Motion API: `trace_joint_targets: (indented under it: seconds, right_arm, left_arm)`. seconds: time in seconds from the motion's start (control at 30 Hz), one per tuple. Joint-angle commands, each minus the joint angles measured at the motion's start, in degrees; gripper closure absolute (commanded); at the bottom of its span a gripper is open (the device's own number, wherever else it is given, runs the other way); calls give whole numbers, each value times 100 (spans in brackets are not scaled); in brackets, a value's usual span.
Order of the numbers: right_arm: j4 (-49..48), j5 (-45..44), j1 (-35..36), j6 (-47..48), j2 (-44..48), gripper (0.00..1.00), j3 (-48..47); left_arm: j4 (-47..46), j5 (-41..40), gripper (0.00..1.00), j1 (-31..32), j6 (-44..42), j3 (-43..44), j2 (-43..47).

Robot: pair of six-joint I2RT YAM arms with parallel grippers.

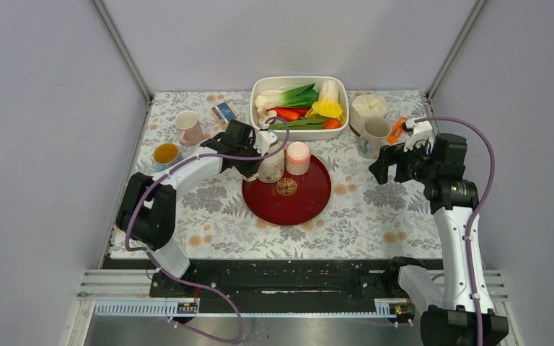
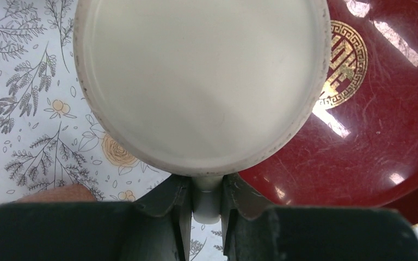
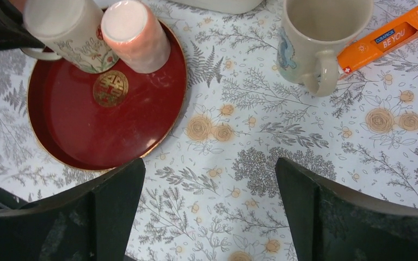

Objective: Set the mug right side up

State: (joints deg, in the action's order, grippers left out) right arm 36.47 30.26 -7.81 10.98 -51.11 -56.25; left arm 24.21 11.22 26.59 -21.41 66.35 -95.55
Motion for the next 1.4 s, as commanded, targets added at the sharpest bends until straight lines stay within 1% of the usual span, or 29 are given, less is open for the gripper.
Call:
trace_joint_targets:
  seconds: [0.0, 0.17, 0.2, 0.27, 0.37, 0.5, 0.57, 0.63, 0.83, 0.9, 1.0, 1.1, 1.13, 1.17, 1.2, 1.23, 1.3, 1.37]
  right_arm:
    - [727, -628, 405, 652, -196, 1, -533]
    - [894, -566, 745, 770, -248, 1, -712]
    - [943, -484, 941, 817, -270, 1, -761]
    - [1075, -340, 1153, 916, -355, 4, -889]
    - [1420, -345, 1516, 1025, -669, 4, -1230]
    - [1645, -515, 1904, 958, -1105, 4, -1618]
    - [1545, -296, 2012, 807, -1183, 4, -1700]
    - [1181, 123, 2074, 539, -1155, 4, -1658]
    - [418, 753, 2199, -158, -1185, 5, -1655]
    - [-7, 946, 2210, -465, -1158, 4, -1547]
    - [-894, 1295, 2229, -1218, -1088, 5, -1275]
    - [-2208, 1511, 2248, -2148, -942, 5, -780]
    - [-2904, 1529, 2249, -2478, -898, 6, -591]
    - [-3257, 1550, 2256, -2821, -840, 6, -355]
    - [-4101, 1578, 2257, -3297, -815, 6, -132]
    - [-4675, 1581, 2265, -3513, -807, 6, 76]
    - [-5694, 1574, 2326, -4360, -889, 7, 416]
    - [-6501, 1580, 2406, -4999, -1078, 8, 608]
  left_arm:
    - [179, 210, 100, 5, -149, 552, 323]
    - [617, 361, 100, -7, -243, 1076, 744]
    - [687, 435, 100, -11, -215, 1182, 853]
    - [769, 647, 100, -47, -85, 1420, 1077]
    - [751, 1073, 100, -124, 257, 1781, 1370]
    - [450, 1534, 100, -208, 1034, 2171, 1627]
    - [40, 1816, 100, -279, 1547, 2152, 1747]
    - [-592, 2092, 100, -361, 2187, 1951, 1900]
    - [-2944, 2555, 100, -718, 4281, 1168, 2187]
    - [-3786, 2685, 100, -841, 5179, 815, 2167]
    - [-5251, 2896, 100, -946, 6626, 327, 2044]
    - [-6859, 2917, 100, -1006, 8007, -235, 1975]
    - [-7308, 2865, 100, -1017, 8296, -399, 1970]
    - [-7710, 2819, 100, -1034, 8506, -515, 1968]
    - [-7956, 2787, 100, -1053, 8675, -586, 1968]
    - [-8103, 2767, 100, -1064, 8805, -633, 1970]
    - [-8416, 2689, 100, -1083, 9047, -770, 1983]
    - [-8770, 2595, 100, -1083, 9247, -930, 1983]
